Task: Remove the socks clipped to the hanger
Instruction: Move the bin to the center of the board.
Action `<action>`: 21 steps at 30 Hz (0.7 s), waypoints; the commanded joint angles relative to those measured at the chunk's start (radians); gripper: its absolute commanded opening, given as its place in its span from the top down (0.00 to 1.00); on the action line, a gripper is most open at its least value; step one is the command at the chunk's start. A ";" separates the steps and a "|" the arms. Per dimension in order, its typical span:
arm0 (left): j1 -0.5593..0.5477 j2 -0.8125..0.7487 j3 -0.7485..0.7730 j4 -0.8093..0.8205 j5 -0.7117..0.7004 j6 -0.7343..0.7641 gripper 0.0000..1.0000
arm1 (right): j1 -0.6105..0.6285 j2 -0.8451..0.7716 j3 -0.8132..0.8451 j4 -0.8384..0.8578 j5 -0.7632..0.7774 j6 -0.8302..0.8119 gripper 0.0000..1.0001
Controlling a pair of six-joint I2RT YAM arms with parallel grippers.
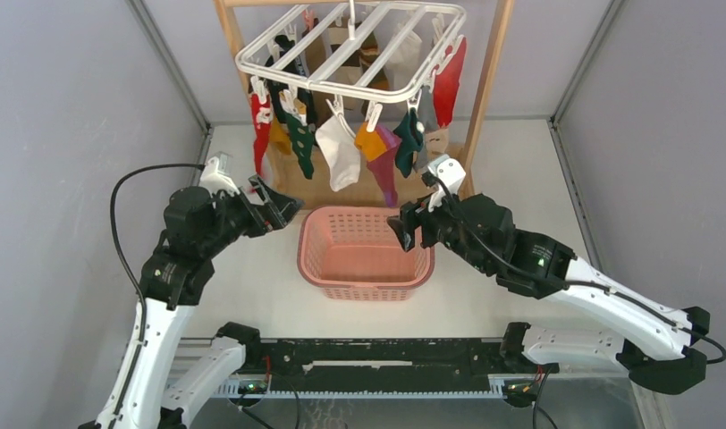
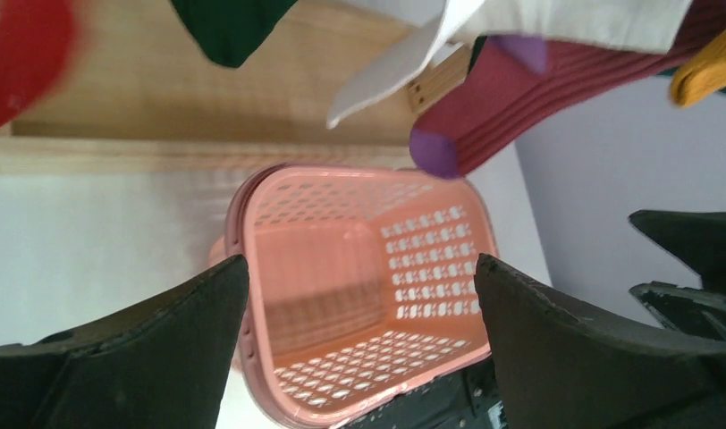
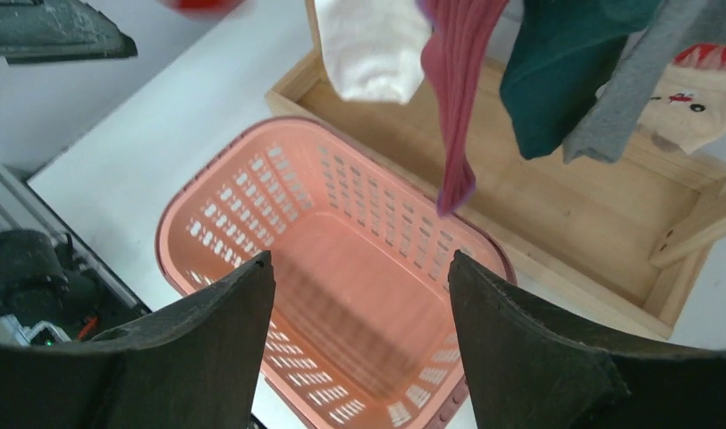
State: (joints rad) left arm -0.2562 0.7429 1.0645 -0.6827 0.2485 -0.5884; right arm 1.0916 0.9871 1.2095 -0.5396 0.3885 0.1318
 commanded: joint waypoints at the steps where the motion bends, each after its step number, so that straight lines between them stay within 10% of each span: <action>1: -0.026 0.010 0.016 0.191 0.036 -0.103 0.00 | -0.026 -0.039 -0.002 0.147 0.023 0.051 0.24; 21: -0.337 0.257 0.058 0.353 -0.240 -0.042 0.00 | -0.376 0.060 0.101 0.306 -0.516 0.124 0.39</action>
State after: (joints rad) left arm -0.5758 1.0122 1.0622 -0.3832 0.0967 -0.6704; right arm 0.7315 1.0370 1.2835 -0.3103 -0.0135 0.2379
